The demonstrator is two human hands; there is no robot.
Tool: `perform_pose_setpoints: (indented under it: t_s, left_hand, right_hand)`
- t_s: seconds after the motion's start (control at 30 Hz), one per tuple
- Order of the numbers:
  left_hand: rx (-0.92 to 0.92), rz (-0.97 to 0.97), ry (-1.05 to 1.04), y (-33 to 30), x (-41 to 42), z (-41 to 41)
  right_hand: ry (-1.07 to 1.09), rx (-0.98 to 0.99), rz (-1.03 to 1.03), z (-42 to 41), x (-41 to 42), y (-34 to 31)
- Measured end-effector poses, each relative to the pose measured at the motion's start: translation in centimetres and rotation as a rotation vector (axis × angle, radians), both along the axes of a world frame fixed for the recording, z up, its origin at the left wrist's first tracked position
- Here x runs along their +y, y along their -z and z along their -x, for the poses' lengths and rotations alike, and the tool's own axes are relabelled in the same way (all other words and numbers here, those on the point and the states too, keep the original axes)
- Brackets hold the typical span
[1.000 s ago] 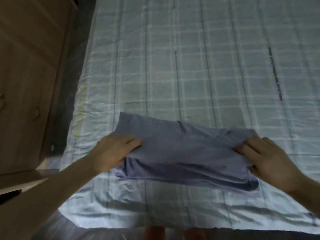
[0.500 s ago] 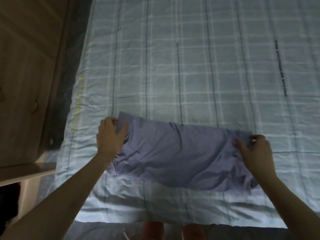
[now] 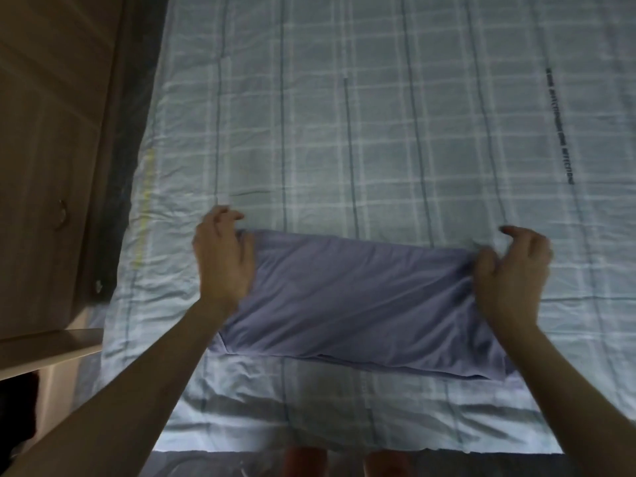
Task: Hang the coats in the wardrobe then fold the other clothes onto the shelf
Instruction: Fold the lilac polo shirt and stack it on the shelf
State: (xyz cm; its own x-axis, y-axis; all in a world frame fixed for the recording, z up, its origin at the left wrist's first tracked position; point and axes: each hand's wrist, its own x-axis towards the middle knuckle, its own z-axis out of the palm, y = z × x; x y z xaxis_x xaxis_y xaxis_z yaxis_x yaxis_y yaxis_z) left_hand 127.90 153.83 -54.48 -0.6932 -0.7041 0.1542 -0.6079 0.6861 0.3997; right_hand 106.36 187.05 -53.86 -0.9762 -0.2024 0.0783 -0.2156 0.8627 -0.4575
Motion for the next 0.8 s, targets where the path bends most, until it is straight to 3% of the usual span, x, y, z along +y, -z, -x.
perform_pose_setpoints:
  t_s: [0.1, 0.2, 0.3, 0.47, 0.57, 0.67, 0.8]
  left_hand:
    - [-0.04, 0.037, 0.418, 0.2, 4.4, 1.1]
    - [-0.194, 0.081, 0.67, 2.0, 7.0, 0.2]
    - [-0.304, 0.073, 0.604, 4.0, 3.6, -3.4]
    - [-0.423, 0.009, 0.551, 4.3, 0.7, -5.0]
    - [-0.351, 0.041, 0.505, 2.6, 3.2, -3.0]
    - [-0.245, 0.02, 0.577, 1.5, 8.8, -1.4]
    - [-0.39, -0.033, 0.634, 4.2, 13.0, -1.6]
  right_hand:
    - [-0.274, 0.032, -0.102, -4.8, -4.3, -0.2]
    - [-0.435, -0.044, -0.292, -8.4, -5.3, 2.2]
    - [-0.345, -0.087, -0.37, -6.3, -0.5, 4.2]
    - [-0.436, -0.077, -0.343, -3.5, 3.7, 4.1]
    - [-0.29, -0.017, -0.286, -4.7, 0.4, 2.3]
    - [-0.354, -0.039, -0.208, -8.2, -3.0, 1.4]
    - [-0.498, -0.21, -0.322, -11.4, -4.1, 4.2]
